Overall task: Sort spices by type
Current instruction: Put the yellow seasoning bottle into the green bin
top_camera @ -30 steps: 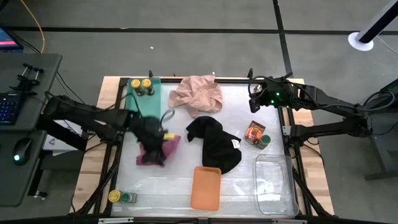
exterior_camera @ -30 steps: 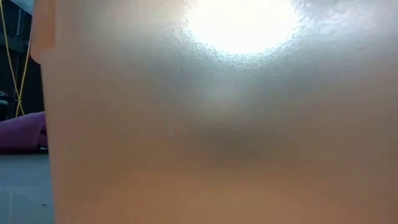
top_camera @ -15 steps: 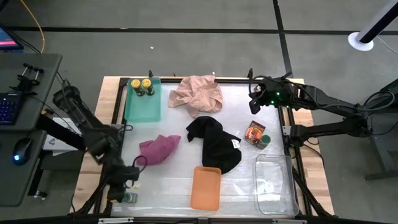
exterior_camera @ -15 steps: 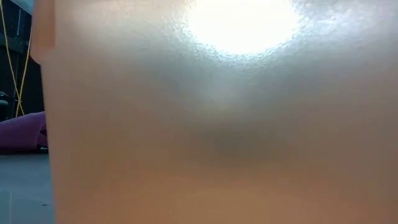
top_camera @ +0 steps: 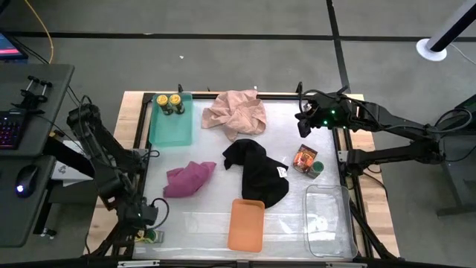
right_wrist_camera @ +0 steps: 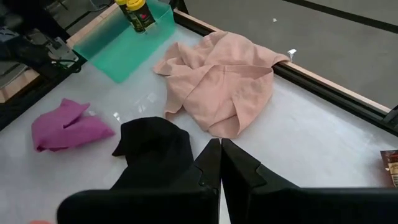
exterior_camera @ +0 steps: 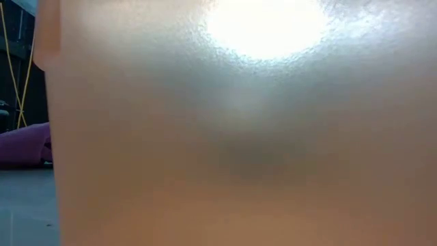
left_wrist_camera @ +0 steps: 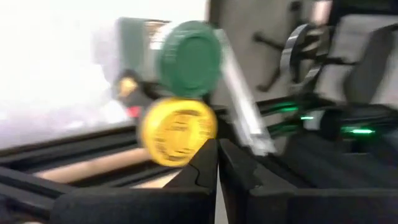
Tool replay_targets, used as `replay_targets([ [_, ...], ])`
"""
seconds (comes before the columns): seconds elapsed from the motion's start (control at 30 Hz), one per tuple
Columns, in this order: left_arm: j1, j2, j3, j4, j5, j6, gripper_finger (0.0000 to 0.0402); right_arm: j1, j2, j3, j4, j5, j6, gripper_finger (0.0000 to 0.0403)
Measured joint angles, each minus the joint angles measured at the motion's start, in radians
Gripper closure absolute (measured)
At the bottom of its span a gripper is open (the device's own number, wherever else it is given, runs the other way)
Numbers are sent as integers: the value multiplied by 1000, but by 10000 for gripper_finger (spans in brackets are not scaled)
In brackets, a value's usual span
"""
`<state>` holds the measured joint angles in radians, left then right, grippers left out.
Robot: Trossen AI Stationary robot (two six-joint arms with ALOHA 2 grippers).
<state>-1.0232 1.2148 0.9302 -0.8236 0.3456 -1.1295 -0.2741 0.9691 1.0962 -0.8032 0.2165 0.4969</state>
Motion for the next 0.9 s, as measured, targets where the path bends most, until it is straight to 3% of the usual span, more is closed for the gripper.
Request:
replay_targets([
  [0.2,-27,47,0,-18,-21,66,401,0,0,0,0,0,0,402],
  [0.57,-45,56,0,15,-42,32,401,0,0,0,0,16,-20,402],
  [0.9,-40,138,4,36,-6,22,401,0,0,0,0,16,-61,402],
])
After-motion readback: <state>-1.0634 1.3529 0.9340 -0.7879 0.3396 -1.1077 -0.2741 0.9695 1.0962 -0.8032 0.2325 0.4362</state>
